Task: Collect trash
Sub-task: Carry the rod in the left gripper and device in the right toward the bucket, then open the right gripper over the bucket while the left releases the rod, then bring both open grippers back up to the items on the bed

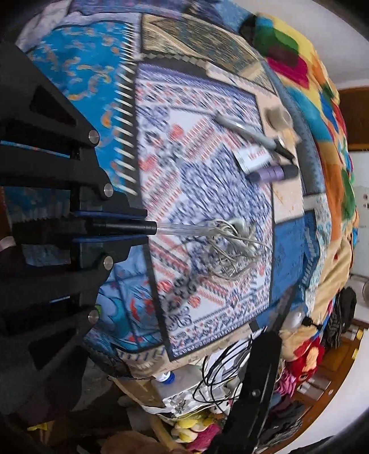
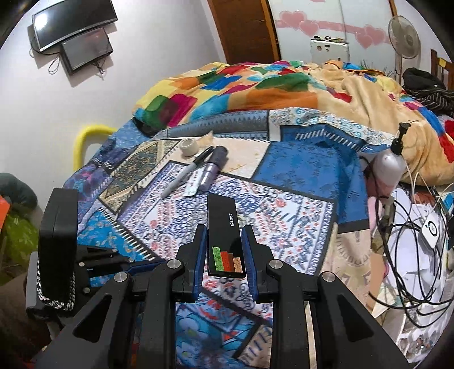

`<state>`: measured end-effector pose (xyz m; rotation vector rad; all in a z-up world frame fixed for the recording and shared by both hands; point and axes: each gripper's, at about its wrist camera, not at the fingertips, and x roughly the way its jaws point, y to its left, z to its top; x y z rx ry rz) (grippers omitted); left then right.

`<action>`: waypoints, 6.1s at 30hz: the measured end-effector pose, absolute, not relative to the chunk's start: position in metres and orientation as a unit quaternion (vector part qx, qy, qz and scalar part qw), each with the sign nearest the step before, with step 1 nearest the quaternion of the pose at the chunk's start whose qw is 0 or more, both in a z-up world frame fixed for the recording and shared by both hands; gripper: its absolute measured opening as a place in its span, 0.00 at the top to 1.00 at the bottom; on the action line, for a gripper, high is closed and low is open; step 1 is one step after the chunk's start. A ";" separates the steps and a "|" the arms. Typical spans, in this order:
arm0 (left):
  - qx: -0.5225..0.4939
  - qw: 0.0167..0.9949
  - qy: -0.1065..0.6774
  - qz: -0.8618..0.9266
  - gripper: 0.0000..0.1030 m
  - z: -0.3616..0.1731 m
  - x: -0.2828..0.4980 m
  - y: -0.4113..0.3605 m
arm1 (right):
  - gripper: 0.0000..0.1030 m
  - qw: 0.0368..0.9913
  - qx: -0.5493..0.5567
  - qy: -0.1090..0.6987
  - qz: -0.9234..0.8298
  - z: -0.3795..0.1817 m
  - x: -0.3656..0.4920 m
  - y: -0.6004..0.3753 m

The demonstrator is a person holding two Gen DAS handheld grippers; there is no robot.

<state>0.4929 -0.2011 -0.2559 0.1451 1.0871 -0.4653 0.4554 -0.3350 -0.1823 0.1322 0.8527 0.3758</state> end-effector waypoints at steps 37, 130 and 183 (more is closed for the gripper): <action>-0.052 0.907 0.413 -0.070 0.92 -0.129 0.352 -0.031 | 0.78 0.894 0.001 0.370 0.252 -0.103 0.373 -0.224; -0.151 0.856 0.477 0.131 0.90 -0.221 0.185 0.161 | 0.62 0.761 -0.143 0.500 0.389 -0.209 0.257 0.021; -0.035 0.935 0.353 -0.028 0.21 -0.087 0.362 -0.102 | 0.40 0.934 -0.004 0.317 0.162 -0.077 0.348 -0.292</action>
